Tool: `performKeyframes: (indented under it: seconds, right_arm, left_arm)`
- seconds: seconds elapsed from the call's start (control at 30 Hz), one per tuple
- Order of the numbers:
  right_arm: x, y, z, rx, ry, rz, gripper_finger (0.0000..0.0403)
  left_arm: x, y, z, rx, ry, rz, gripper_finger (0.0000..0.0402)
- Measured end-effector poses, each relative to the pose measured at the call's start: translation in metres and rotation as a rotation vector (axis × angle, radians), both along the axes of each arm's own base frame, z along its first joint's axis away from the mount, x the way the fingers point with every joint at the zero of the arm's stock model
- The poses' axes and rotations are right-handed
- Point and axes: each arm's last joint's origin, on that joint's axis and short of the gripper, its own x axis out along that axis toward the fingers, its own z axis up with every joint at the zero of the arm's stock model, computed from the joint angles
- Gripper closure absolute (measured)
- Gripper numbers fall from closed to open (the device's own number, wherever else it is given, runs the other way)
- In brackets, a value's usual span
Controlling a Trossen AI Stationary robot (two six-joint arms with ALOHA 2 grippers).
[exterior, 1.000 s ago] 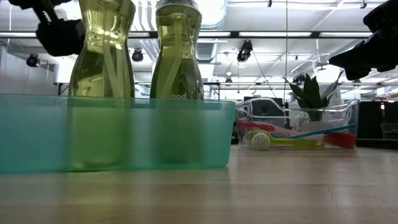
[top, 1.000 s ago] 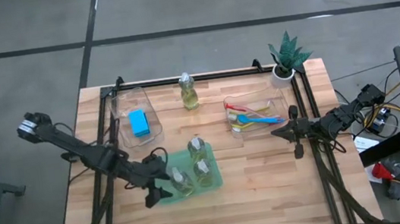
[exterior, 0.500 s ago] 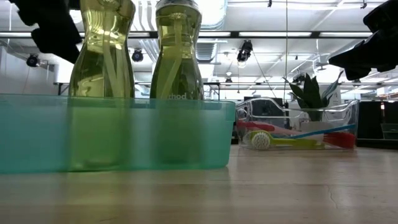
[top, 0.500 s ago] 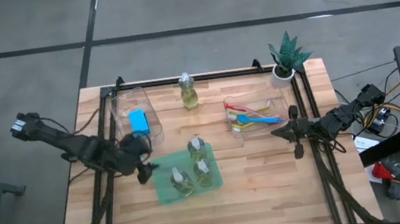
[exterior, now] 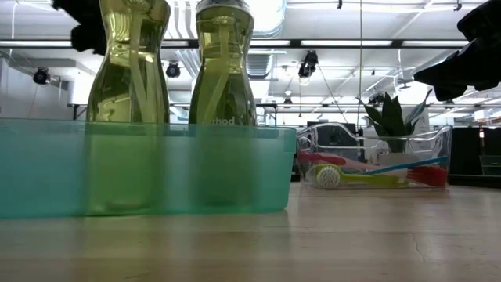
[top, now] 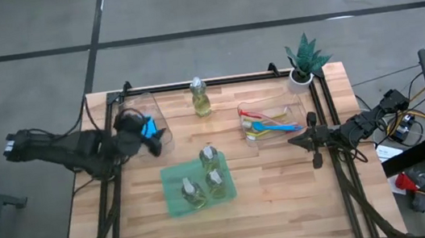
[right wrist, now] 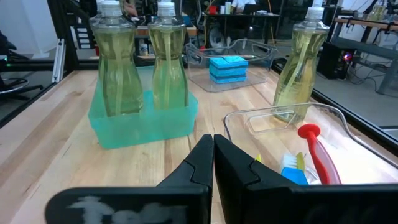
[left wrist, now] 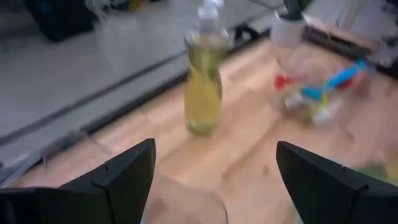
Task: Pick & Place Kitchen Sink Supplies
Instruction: Put the green soap dispenser into the green bin
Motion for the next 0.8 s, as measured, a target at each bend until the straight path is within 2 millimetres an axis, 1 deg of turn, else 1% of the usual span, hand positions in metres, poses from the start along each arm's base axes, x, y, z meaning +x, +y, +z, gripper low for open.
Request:
performKeyframes:
  seconds: [0.17,0.33,0.47,0.6,0.8]
  right_arm:
    - [0.0,0.0,0.0,0.0,0.0,0.0,0.0394]
    - [0.0,0.0,0.0,0.0,0.0,0.0,0.0394]
    - [0.0,0.0,0.0,0.0,0.0,0.0,0.0394]
    - [0.0,0.0,0.0,0.0,0.0,0.0,0.0394]
    - [0.0,0.0,0.0,0.0,0.0,0.0,0.0394]
  left_arm:
    - [0.018,0.02,0.007,0.038,-0.053,0.031,0.0078]
    - [0.033,0.046,0.008,0.05,-0.072,0.072,0.0078]
    - [0.049,0.065,0.003,0.055,-0.055,0.013,0.0078]
    - [0.067,0.081,-0.004,0.112,-0.03,-0.053,0.0078]
    - [0.087,0.103,-0.011,0.136,-0.025,-0.019,0.0078]
